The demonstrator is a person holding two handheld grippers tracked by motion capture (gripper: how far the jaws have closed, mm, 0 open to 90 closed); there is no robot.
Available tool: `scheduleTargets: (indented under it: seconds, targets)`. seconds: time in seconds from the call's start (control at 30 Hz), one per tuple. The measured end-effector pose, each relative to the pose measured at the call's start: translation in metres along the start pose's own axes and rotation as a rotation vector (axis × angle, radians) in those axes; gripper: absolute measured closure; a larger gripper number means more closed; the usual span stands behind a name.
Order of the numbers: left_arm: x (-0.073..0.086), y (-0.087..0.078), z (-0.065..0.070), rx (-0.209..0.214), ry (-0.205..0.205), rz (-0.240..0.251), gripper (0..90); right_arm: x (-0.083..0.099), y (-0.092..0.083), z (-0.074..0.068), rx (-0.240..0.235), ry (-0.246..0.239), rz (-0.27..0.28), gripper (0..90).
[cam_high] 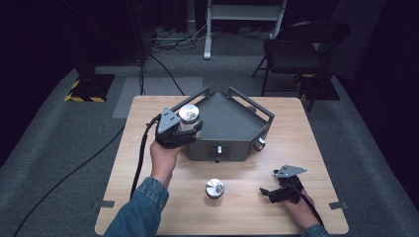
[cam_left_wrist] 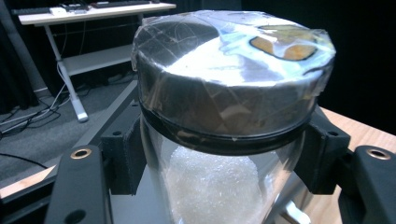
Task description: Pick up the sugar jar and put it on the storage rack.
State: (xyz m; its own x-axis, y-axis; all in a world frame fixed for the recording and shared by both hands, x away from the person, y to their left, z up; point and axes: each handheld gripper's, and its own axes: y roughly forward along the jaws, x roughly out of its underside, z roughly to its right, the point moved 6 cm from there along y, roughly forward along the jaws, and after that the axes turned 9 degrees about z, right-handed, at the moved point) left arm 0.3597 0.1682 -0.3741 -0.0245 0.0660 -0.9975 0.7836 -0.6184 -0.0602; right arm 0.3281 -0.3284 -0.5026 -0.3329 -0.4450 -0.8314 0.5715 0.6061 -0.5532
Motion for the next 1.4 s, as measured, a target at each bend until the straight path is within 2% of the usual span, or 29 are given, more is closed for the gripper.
scheduleTargets:
  seconds: [0.23, 0.5, 0.63, 0.83, 0.87, 0.9, 0.97, 1.07, 1.13, 1.23, 1.33, 1.4]
  targets:
    - [0.011, 0.027, 0.002, -0.024, -0.017, -0.033, 30.2, 0.0, 0.0, 0.0, -0.001, 0.0, 0.0, 3.7]
    - [0.029, 0.044, 0.005, -0.035, -0.032, -0.076, 30.2, 0.0, 0.0, 0.001, -0.003, -0.001, 0.0, 3.6]
    - [0.036, 0.046, 0.001, -0.033, -0.062, -0.058, 30.2, 0.0, 0.001, 0.001, -0.004, 0.0, 0.001, 3.6]
    - [0.039, 0.045, -0.004, -0.007, -0.063, -0.044, 29.9, 0.0, 0.001, 0.001, -0.004, 0.0, 0.0, 3.6]
    - [0.039, 0.045, -0.005, -0.011, -0.069, -0.043, 29.2, 0.0, 0.001, 0.001, -0.004, 0.0, 0.001, 3.6]
    - [0.039, 0.044, -0.005, -0.018, -0.076, -0.044, 23.8, 0.0, 0.001, 0.001, -0.004, 0.0, 0.001, 3.6]
    - [0.037, 0.042, -0.008, -0.015, -0.095, -0.053, 16.9, 0.0, 0.001, 0.001, -0.004, 0.0, 0.0, 3.6]
    - [0.035, 0.032, -0.008, -0.022, -0.085, -0.045, 10.8, 0.0, 0.001, 0.001, -0.004, 0.0, 0.0, 3.6]
    - [0.034, 0.023, -0.009, -0.011, -0.079, -0.041, 7.4, 0.0, 0.001, 0.001, -0.004, 0.0, 0.001, 3.6]
    - [0.041, 0.004, -0.009, -0.009, -0.05, -0.032, 7.4, 0.0, 0.001, 0.001, -0.004, 0.0, 0.0, 3.6]
    - [0.052, -0.017, -0.011, -0.021, -0.059, -0.022, 7.4, 0.0, 0.001, 0.001, -0.004, 0.0, 0.0, 3.6]
    - [0.059, -0.027, -0.011, -0.03, -0.068, -0.036, 7.3, 0.0, 0.001, 0.0, -0.003, 0.0, 0.0, 3.6]
